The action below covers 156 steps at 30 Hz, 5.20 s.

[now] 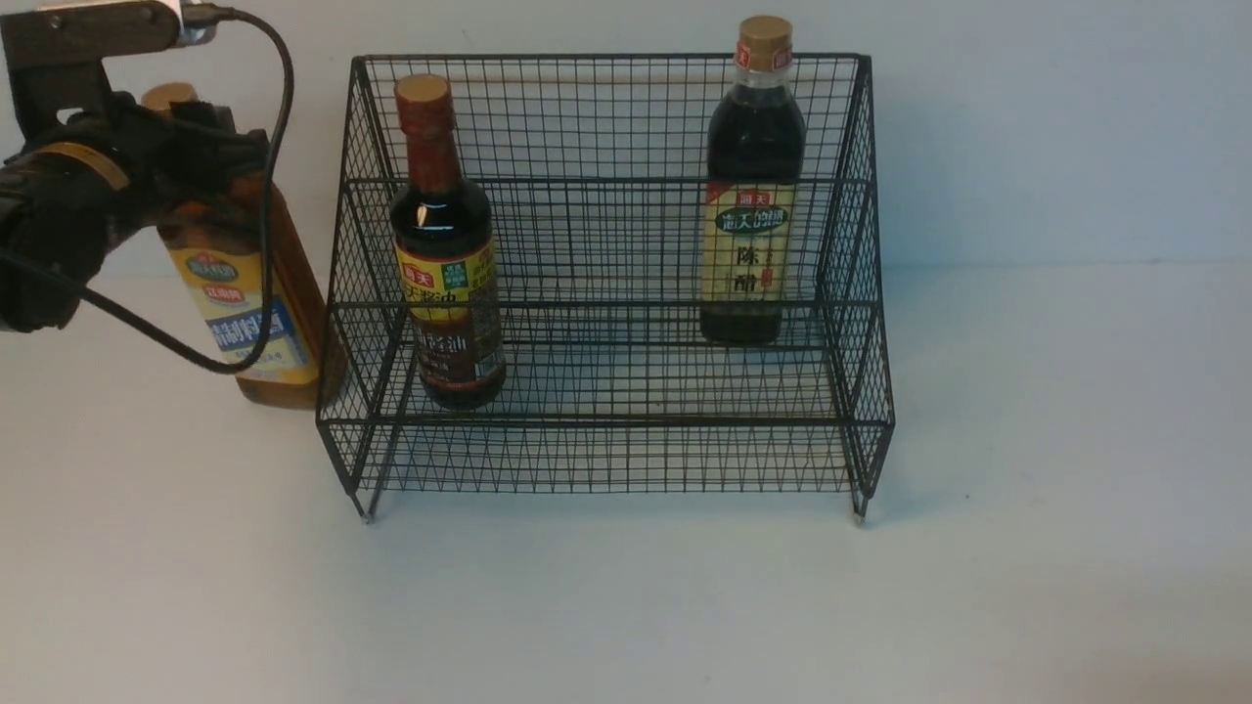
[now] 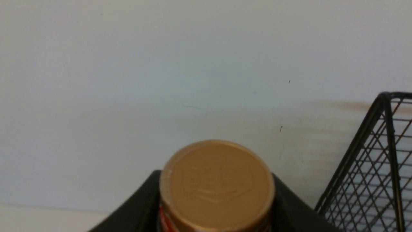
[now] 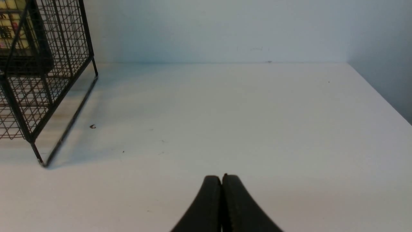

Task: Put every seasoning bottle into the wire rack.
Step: Use the left arm to grab the condiment bottle closest to it, then use the left arm to put the condiment bottle back on the shelf

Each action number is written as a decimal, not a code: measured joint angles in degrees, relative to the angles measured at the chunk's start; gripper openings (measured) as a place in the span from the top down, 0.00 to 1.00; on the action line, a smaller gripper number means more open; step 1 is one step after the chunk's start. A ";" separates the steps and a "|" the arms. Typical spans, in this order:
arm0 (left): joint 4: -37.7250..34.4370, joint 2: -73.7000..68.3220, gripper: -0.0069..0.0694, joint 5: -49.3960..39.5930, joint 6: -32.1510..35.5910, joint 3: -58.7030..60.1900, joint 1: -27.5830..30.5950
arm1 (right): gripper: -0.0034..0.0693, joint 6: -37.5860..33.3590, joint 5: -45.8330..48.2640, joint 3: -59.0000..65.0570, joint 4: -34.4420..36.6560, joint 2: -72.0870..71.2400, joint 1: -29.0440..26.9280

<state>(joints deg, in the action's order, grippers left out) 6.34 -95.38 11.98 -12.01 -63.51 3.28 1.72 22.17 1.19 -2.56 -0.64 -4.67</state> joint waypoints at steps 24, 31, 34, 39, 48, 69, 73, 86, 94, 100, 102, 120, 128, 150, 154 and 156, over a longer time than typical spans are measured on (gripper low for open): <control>-0.84 15.31 0.49 -13.29 2.25 -18.54 -0.06 | 0.97 0.00 0.00 0.00 0.00 0.00 0.00; -0.64 13.15 0.49 -13.38 -1.71 -26.30 -2.25 | 0.97 0.00 0.00 0.00 0.00 0.00 0.00; -0.59 11.02 0.49 -13.38 -2.18 -28.58 -3.98 | 0.97 0.00 0.00 0.00 0.00 0.00 0.00; -0.64 3.74 0.49 -16.39 -2.12 -35.76 -8.48 | 0.97 0.00 0.00 0.00 0.00 0.00 0.00; -0.72 -5.94 0.50 -21.12 -1.62 -46.10 -11.38 | 0.97 0.00 0.00 0.00 0.00 0.00 0.00; -0.78 -14.09 0.50 -22.79 -1.47 -50.68 -15.06 | 0.97 0.00 0.00 0.00 0.00 0.00 0.00; -0.78 -14.53 0.50 -22.52 -1.47 -50.68 -15.06 | 0.97 0.00 0.00 0.00 0.00 0.00 0.00; -0.78 -14.91 0.50 -27.73 -2.17 -50.86 -15.06 | 0.97 0.00 0.00 0.00 0.00 0.00 0.00; -1.03 -14.84 0.50 -35.75 -2.49 -50.86 -15.44 | 0.97 0.00 0.00 0.00 0.00 0.00 0.00; -1.29 -15.00 0.50 -41.62 -2.73 -50.86 -15.49 | 0.97 0.00 0.00 0.00 0.00 0.00 0.00; -1.22 -15.29 0.50 -43.14 -2.73 -50.86 -15.49 | 0.97 0.00 0.00 0.00 0.00 0.00 0.00; -5.31 -19.07 0.50 -48.57 -2.56 -50.86 -15.49 | 0.97 0.00 0.00 0.00 0.00 0.00 0.00; -5.67 -19.07 0.50 -49.00 -2.11 -50.97 -15.49 | 0.97 0.00 0.00 0.00 0.00 0.00 0.00; -6.98 -18.69 0.21 -47.12 -2.05 -51.97 -15.53 | 0.97 0.00 0.00 0.00 0.00 0.00 0.00; -6.98 -18.09 0.21 -46.63 -2.05 -51.97 -15.53 | 0.97 0.00 0.00 0.00 0.00 0.00 0.00; -6.80 -17.35 0.21 -46.24 -2.05 -51.97 -15.53 | 0.97 0.00 0.00 0.00 0.00 0.00 0.00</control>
<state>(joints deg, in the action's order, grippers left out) -0.47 -112.73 -34.26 -14.05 -115.48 -12.25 1.72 22.17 1.19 -2.56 -0.64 -4.67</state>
